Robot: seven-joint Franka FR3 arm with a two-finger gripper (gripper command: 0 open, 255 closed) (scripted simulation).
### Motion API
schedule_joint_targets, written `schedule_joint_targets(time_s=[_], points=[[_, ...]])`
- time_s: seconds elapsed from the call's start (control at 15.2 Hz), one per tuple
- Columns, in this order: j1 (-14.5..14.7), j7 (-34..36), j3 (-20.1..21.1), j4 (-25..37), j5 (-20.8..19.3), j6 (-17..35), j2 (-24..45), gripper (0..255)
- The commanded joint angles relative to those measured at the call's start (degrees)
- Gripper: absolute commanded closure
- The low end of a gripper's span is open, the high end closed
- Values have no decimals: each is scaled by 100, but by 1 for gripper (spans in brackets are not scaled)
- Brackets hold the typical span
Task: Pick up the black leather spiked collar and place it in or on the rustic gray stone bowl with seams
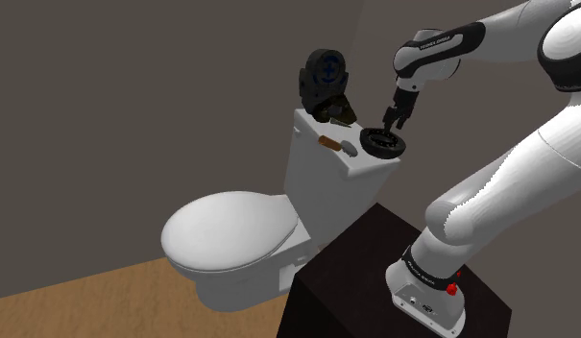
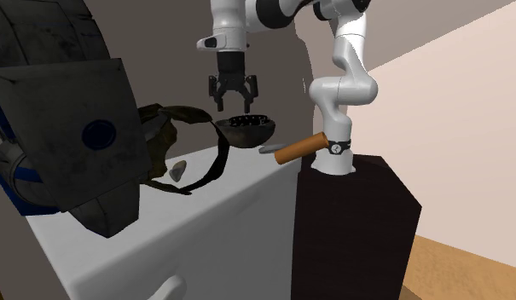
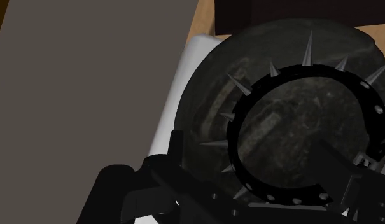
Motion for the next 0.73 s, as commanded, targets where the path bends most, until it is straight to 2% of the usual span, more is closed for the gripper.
schedule_joint_targets(time_s=[0.0,0.13,0.66], points=[[-24,-6,4,250,-31,-276,-96,0],[-16,3,49,532,-29,-627,-168,0],[-30,0,61,532,-25,-627,-166,0]])
